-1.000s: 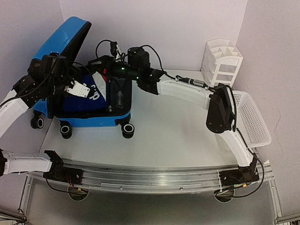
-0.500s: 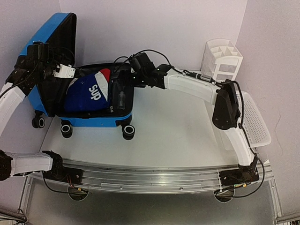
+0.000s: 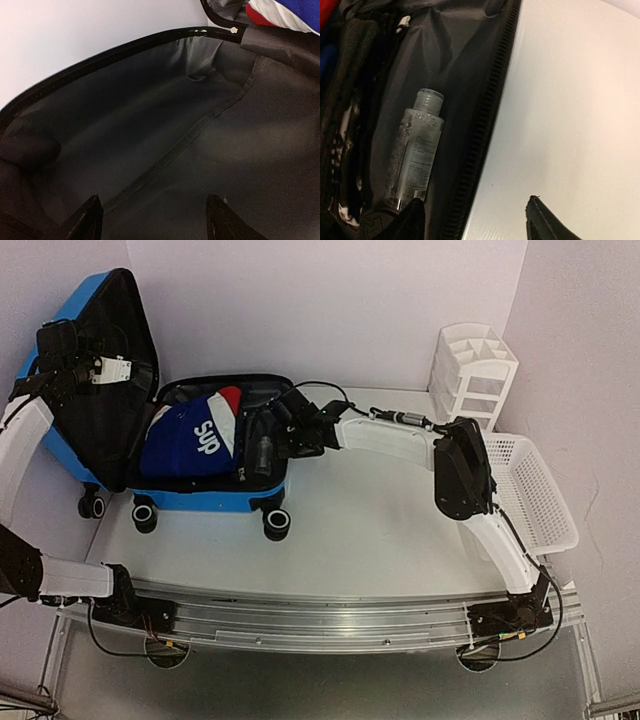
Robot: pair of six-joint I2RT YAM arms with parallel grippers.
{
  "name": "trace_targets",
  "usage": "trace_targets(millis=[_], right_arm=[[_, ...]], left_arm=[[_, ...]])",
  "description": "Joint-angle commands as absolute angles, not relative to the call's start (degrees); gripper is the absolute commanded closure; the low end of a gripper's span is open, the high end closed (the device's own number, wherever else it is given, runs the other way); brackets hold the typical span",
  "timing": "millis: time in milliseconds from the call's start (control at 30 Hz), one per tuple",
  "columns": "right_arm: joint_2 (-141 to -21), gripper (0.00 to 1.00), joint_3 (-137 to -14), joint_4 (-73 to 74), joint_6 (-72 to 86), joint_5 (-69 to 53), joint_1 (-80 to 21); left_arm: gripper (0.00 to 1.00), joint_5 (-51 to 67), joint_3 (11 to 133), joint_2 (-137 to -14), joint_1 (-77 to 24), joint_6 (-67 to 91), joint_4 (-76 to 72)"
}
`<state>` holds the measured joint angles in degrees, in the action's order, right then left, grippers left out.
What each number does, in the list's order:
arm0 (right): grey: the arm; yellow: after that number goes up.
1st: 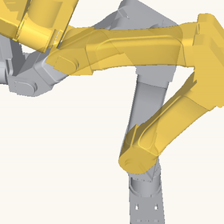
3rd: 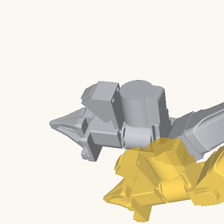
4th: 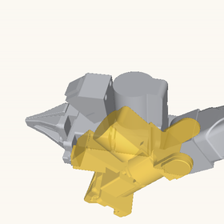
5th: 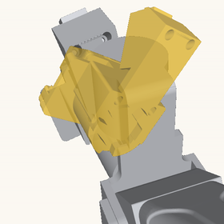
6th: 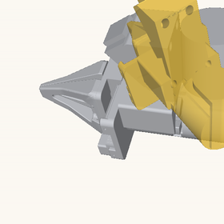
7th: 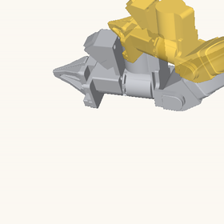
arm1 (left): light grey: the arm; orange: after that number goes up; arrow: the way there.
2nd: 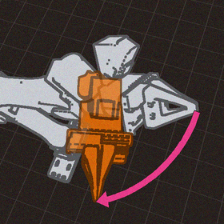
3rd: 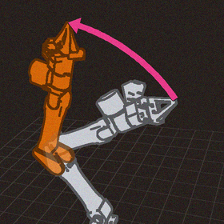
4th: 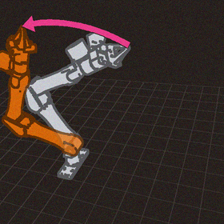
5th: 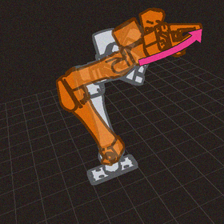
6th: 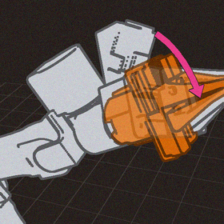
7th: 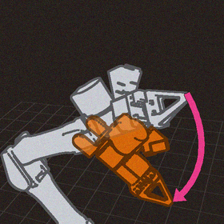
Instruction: Open, take out, and arrange the luggage
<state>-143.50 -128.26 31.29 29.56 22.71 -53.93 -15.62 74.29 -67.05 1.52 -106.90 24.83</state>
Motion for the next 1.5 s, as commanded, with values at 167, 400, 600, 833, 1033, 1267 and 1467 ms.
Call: trace_targets(millis=[167, 400, 600, 833, 1033, 1267, 1467], right_arm=[[-136.15, 0.73, -118.57, 32.73, 31.66, 28.05, -53.95], [-130.39, 0.79, -110.53, 32.77, 34.05, 27.98, -54.03], [-128.15, 0.81, -108.64, 32.86, 34.04, 26.28, -54.04], [-127.16, 0.51, -109.47, 32.87, 31.46, 19.43, -54.03], [-128.12, 0.34, -114.58, 32.86, 30.24, 15.86, -54.03], [-125.02, 0.17, -116.54, 33.11, 27.71, 15.55, -52.65], [-114.17, 0.14, -109.79, 34.76, 25.33, 15.26, -46.7]], left_arm=[[0.3, -8.69, 81.65, -74.95, 8.41, -108.86, 16.31], [0.3, -6.7, 84.47, -80.33, 10.11, -109.56, 13.11], [0.29, -5.31, 86.28, -83.94, 10.14, -111.2, 10.27], [0.24, -2.5, 88.11, -84.78, 8.48, -106.34, 13.81], [0.17, 2.41, 89.43, -82.54, 6.59, -101.11, 23.54], [0.12, 16.44, 91.17, -77.93, 4.9, -96.53, 37.62], [0.11, 19.38, 90.54, -75.92, 0.53, -90.74, 44.61]])
